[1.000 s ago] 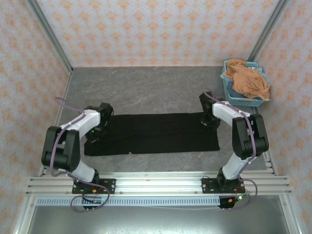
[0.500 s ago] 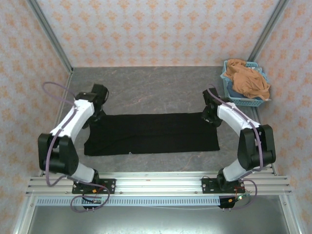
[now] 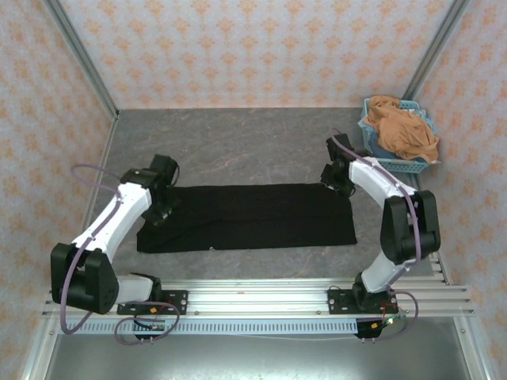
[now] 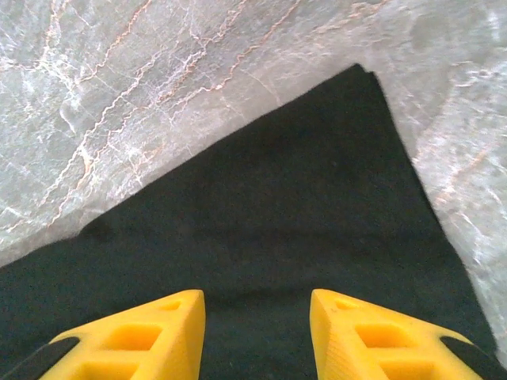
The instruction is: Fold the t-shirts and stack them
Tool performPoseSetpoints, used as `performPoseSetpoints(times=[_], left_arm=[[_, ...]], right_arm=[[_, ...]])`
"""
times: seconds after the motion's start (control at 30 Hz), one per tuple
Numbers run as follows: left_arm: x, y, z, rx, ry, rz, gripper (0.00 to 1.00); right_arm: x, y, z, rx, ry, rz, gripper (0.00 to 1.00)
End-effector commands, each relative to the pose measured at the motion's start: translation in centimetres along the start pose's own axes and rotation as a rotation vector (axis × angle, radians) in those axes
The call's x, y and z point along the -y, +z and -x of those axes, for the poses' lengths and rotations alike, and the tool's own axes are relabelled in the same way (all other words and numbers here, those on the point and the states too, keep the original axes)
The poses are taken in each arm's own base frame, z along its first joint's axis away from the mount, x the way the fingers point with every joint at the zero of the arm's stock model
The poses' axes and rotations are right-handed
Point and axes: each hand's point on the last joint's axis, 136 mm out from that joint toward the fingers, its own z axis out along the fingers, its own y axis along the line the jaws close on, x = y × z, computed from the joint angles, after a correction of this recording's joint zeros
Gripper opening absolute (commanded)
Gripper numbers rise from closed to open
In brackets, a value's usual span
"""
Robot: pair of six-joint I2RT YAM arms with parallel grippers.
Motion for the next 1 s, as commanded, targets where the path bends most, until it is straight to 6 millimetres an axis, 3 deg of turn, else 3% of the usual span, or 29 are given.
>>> performPoseSetpoints(times=[0.0,0.23,0.43,0.53,0.67,0.8,0.97], left_arm=[[0.5,2.0,-1.8,-0.060,-0.086,-0.032,0.30],[0.0,6.6,-0.6,-0.037,-0.115,0.081,0.24],[4.6,7.6,4.0,0.004,-0.052,0.108,0.23],[8.6,8.8,6.1,0.000,0.024,0.103,0.24],[16.4,11.1,8.4,-0.047,0.123,0.036,0.26],[24.9,11.4,10.1,0.000,0.169,-0.096,0.28],[35.6,11.9,9.4,0.021,0.204,-0.311,0.30]], right_arm=[[-0.1,1.2,-0.5,-0.063,-0.035,-0.031,0.38],[2.2,3.8,-0.9,-0.109,-0.021,-0.192,0.35],[4.8,4.7,-2.4,-0.161,0.011,-0.337,0.31],[6.3,4.1,-3.7,-0.164,0.067,-0.386,0.30],[6.9,3.6,-7.4,-0.220,0.168,-0.367,0.31],[6.3,2.8,-11.9,-0.260,0.218,-0.346,0.31],[4.0,2.2,-17.1,-0.299,0.363,-0.266,0.32]])
